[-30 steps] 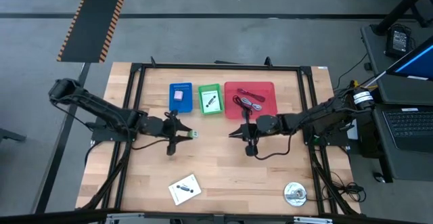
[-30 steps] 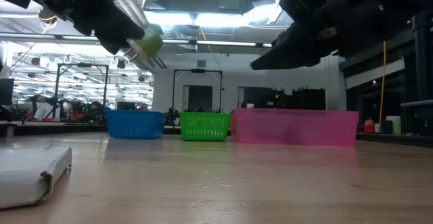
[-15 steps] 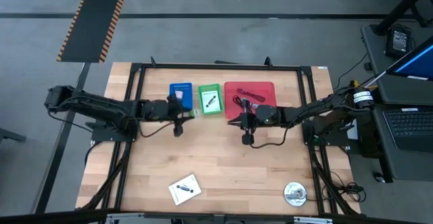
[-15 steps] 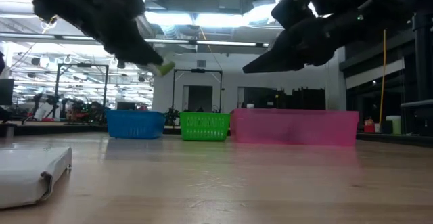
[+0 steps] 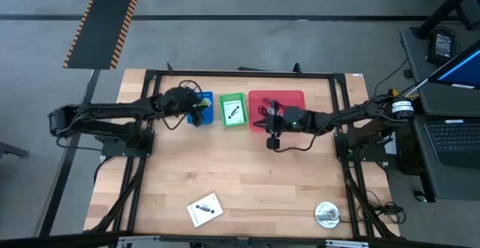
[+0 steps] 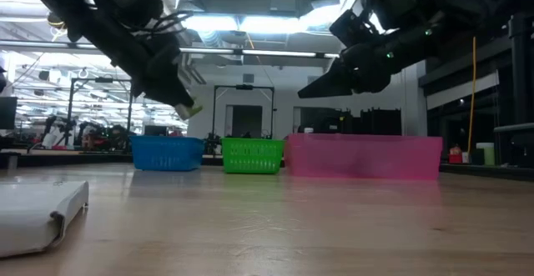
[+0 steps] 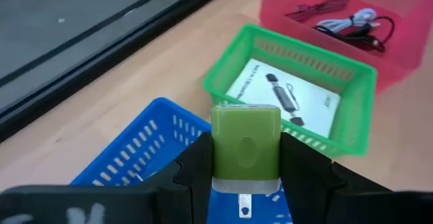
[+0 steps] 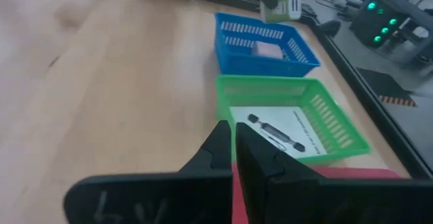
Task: Pick and place items into bin
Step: Put the green charger adapter into the blue bin, then put the card reader box into the green bin
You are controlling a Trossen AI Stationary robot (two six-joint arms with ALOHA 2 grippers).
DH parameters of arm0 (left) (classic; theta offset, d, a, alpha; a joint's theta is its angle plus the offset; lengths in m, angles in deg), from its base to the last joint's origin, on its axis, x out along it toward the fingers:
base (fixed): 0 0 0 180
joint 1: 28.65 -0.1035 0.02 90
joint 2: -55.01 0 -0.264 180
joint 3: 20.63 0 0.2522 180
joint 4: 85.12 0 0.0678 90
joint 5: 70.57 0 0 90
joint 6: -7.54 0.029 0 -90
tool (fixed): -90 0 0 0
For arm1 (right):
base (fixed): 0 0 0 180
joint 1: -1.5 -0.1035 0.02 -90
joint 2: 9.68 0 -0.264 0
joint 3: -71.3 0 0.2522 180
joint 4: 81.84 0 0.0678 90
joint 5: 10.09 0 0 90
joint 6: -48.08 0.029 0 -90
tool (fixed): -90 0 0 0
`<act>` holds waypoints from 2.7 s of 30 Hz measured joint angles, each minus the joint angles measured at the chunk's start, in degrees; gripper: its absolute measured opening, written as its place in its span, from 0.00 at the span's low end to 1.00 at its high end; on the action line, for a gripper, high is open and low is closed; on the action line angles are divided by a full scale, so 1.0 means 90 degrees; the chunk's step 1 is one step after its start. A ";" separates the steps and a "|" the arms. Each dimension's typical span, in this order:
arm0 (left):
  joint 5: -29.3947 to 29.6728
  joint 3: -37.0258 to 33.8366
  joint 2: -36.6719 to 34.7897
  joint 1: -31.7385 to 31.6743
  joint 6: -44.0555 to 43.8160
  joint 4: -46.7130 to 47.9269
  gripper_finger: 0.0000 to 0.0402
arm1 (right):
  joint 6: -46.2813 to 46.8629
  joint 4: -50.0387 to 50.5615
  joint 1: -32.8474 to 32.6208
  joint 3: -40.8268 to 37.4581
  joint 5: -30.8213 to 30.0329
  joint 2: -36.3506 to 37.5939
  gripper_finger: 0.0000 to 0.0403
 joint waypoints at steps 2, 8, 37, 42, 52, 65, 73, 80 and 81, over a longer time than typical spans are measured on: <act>-0.0217 0.0002 0.0000 -0.0217 -0.0044 0.0061 0.33 | -0.0004 0.0002 0.0078 0.0000 0.0001 0.0000 0.01; -0.0362 0.0002 0.0112 -0.0558 -0.0634 0.0514 0.33 | 0.0011 -0.0002 0.0251 0.0000 0.0002 0.0000 0.01; -0.0602 0.0614 0.1830 -0.0578 -0.0660 0.0957 0.46 | -0.0033 -0.0303 0.0367 0.0000 0.0005 0.0000 0.01; -0.0885 0.0614 0.1533 -0.0578 -0.0362 0.0946 0.45 | -0.0033 -0.0302 0.0367 0.0000 0.0005 0.0000 0.01; -0.2079 0.0614 0.0514 -0.0056 0.0089 0.0901 0.35 | -0.0033 -0.0302 0.0367 0.0000 0.0005 0.0000 0.01; -0.1576 0.0611 0.0204 0.2341 -0.0196 0.0383 0.01 | 0.0239 -0.0122 -0.0097 0.0125 -0.0112 0.0000 0.01; -0.1177 0.0534 0.0282 0.4141 -0.0116 -0.1060 0.01 | 0.0686 0.0656 -0.1224 0.0587 -0.0783 0.0000 0.01; -0.0097 0.0536 0.0558 0.5434 -0.0791 -0.1065 0.01 | 0.1804 0.0695 -0.2331 0.0622 -0.1787 0.0000 0.01; -0.0033 0.0562 0.0642 0.5592 -0.0934 -0.1029 0.01 | 0.1970 0.0696 -0.2494 0.0622 -0.2003 0.0000 0.01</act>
